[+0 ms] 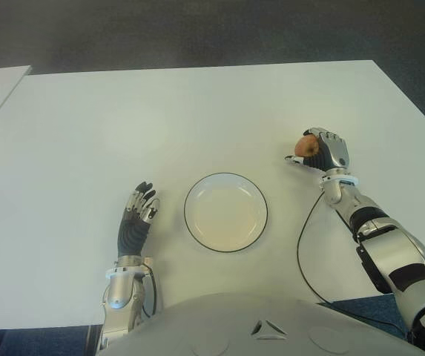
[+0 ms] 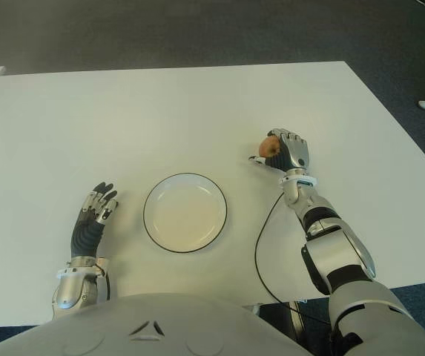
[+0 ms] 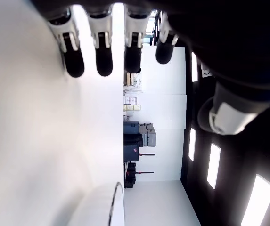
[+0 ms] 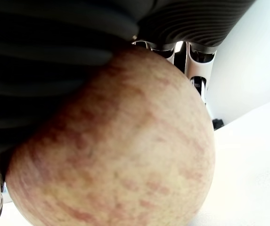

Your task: Put the apples into the plate.

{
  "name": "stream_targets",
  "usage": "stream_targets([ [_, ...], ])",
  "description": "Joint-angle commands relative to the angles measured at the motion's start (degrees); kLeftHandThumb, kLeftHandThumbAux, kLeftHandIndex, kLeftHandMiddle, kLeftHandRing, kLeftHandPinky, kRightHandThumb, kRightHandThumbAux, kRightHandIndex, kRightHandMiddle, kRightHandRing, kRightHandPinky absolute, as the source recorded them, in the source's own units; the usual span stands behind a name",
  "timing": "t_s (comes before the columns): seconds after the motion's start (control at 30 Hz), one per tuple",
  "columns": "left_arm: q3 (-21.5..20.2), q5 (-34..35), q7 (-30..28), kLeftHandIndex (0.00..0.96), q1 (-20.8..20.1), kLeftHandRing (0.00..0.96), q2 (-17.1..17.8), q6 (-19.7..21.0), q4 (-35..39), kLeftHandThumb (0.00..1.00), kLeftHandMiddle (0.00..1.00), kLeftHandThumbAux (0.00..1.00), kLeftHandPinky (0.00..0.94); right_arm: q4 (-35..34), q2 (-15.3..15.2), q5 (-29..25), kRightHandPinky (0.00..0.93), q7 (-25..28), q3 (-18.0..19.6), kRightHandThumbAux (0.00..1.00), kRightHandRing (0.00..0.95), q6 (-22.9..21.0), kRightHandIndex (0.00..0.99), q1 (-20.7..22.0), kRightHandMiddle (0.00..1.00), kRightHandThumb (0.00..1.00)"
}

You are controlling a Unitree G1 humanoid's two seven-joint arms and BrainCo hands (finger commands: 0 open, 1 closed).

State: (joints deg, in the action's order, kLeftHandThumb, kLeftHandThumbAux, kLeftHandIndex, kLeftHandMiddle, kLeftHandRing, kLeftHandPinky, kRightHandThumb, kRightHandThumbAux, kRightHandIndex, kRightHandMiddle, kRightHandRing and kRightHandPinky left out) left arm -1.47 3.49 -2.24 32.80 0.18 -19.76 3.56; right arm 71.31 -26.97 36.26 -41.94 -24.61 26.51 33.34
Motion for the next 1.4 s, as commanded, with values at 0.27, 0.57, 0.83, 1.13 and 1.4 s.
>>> stream_targets([
  [0.27,0.2,-0.29,0.08,0.119,0.56,0.146,-0.4,1.06,-0.02,0.086,0.135,0.533,0.17,0.14,0.21,0.43,0.851,1.89,-0.64,0.713,0.867,1.67,0.439,-1.52,0.888,0.718],
  [0.57,0.22,-0.15,0.04,0.114,0.35,0.139,-0.64,1.14,-0.14,0.084,0.129,0.536,0.166,-0.57,-0.16,0.29,0.85,1.37,-0.18,0.712,0.865,2.25,0.44,-1.03,0.872,0.72],
  [0.83,0.3,-0.39,0.07,0.115,0.12,0.153,-0.77,0.88,-0.41,0.076,0.138,0.539,0.19,-2.84,-1.29,0.61,0.856,0.46,0.05,0.71,0.867,3.69,0.44,-0.25,0.871,0.724],
  [1.13,0.41,-0.64,-0.03,0.119,-0.82,0.167,-0.91,0.55,-1.68,0.073,0.148,0.53,0.195,-19.08,-5.1,1.87,0.863,-0.96,2.22,0.709,0.873,5.86,0.441,-4.0,0.875,0.729],
  [1.4,0.14,-0.31,-0.16,0.114,-2.25,0.164,-0.74,0.86,-2.96,0.079,0.146,0.526,0.189,-35.69,-5.8,2.36,0.86,2.85,4.93,0.709,0.873,3.32,0.44,-10.36,0.876,0.731],
])
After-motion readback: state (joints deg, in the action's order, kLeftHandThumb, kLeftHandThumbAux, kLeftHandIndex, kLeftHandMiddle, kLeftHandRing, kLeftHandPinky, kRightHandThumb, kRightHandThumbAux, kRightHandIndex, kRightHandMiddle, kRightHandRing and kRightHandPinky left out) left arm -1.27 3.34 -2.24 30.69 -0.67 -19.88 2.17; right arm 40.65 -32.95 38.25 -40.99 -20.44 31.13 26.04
